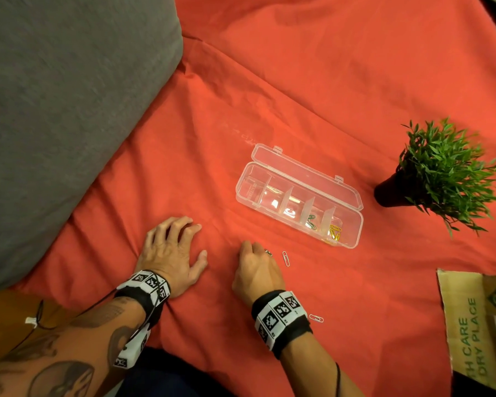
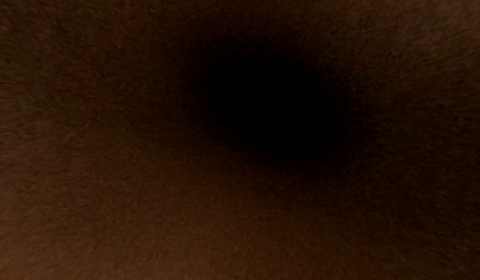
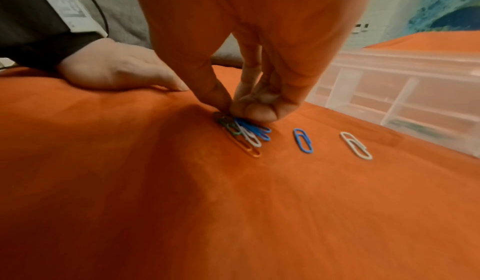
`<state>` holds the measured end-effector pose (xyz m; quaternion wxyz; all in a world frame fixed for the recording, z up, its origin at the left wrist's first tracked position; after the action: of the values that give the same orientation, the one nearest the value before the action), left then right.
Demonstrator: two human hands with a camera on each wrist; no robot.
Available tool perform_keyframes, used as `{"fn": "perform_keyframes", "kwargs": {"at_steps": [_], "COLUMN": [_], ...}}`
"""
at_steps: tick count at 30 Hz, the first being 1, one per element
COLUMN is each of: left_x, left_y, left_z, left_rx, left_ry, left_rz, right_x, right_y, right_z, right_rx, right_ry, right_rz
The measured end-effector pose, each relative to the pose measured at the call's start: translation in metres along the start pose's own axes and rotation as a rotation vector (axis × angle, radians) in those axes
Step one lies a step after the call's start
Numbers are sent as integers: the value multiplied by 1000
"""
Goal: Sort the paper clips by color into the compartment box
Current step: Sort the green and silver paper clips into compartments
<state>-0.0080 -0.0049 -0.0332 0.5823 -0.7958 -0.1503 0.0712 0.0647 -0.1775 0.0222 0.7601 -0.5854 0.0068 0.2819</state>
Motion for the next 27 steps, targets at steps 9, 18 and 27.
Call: {"fn": "perform_keyframes", "kwargs": {"at_steps": [9,18,27], "left_x": [-1,0,-1], "left_y": [0,1,0], "left_z": [-1,0,0], "left_rx": [3,5,2], "left_ry": [3,-3,5], "left_rz": [-3,11,-8], "right_x": [-4,6,17], "right_y": [3,-64,-105], "right_z": [-17,-71,-115], "right_rx": [186,766,384], "right_ry": [-65,307,409], "right_rz": [-16,-522,-712]}}
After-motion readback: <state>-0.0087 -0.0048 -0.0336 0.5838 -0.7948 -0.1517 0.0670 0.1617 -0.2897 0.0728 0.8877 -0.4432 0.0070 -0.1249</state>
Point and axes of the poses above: each hand's wrist, its own x-axis towards the middle knuckle, its own y-axis out of the palm, z = x × y, the point moved 3 cm from there along x, towards the middle knuckle, and after that the axes turned 8 degrees about -z, right-handed, at the moved point
